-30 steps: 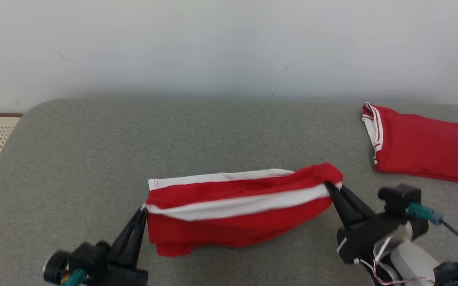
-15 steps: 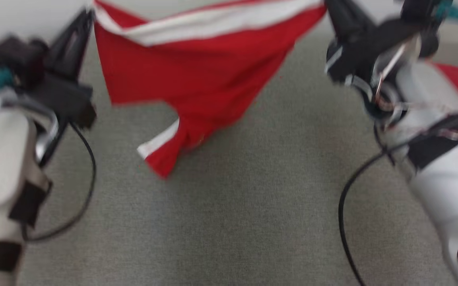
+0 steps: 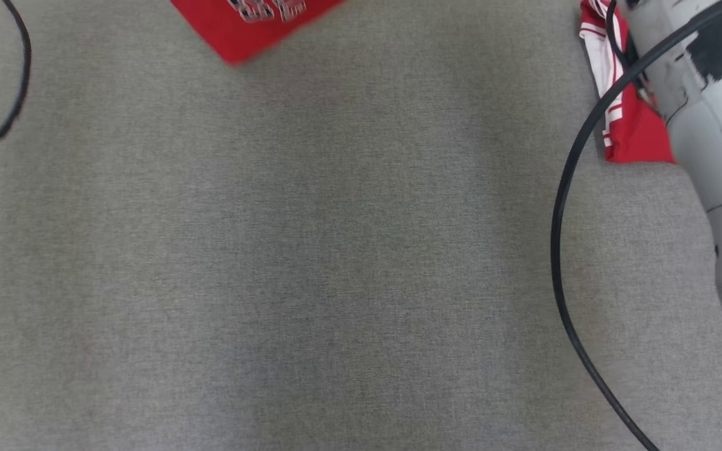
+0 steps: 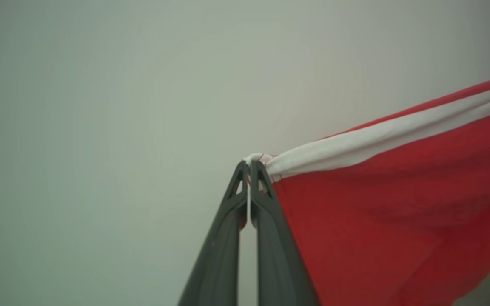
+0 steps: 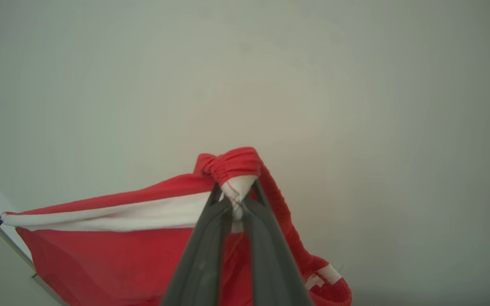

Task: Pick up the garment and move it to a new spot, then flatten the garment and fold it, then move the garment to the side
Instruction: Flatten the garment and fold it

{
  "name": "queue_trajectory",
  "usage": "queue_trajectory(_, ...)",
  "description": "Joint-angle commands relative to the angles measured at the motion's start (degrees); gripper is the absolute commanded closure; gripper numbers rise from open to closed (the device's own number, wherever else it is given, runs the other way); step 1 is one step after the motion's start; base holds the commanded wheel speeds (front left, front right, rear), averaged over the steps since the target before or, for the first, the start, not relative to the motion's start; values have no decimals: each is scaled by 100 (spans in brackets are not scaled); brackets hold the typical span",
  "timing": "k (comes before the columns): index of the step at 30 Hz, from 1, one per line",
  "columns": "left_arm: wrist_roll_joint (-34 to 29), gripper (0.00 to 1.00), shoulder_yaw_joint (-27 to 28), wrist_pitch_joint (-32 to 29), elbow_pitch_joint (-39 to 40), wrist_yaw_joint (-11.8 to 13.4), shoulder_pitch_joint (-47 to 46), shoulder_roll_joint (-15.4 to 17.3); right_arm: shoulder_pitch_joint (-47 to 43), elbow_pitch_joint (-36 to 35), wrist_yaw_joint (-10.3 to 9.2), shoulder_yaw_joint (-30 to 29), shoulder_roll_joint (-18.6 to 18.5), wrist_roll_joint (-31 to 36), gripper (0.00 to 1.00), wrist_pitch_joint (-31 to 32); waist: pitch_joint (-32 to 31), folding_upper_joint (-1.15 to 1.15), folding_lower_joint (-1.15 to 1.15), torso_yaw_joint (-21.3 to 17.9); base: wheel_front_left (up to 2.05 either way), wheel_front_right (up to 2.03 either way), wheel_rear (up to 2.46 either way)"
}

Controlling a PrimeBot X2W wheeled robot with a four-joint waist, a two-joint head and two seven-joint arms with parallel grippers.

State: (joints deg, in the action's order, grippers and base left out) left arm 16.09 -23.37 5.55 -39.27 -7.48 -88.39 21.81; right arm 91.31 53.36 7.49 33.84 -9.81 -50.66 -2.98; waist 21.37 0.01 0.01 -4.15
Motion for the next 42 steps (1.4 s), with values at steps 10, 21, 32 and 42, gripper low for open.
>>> queue_trajectory(10,47,100,-207,585,-528,135,-615,-192,461,424,1,335,-76,-108,100,-693,312,-1,-1,107,0,0,0)
queue_trajectory(21,280,100,17,955,117,451,903,-143,-779,-502,1,1387,-487,-418,100,-1093,168,-1,-1,157,0,0,0)
queue_trajectory(32,573,100,744,968,2405,1188,4249,-65,-2967,-1724,1,1889,-1024,-604,100,-1230,-524,-1,-1,37,0,0,0)
queue_trajectory(42,811,100,904,970,3591,1590,6910,-389,-5228,-2757,1,1794,-1430,-276,100,-1230,-1018,-1,-1,129,0,0,0)
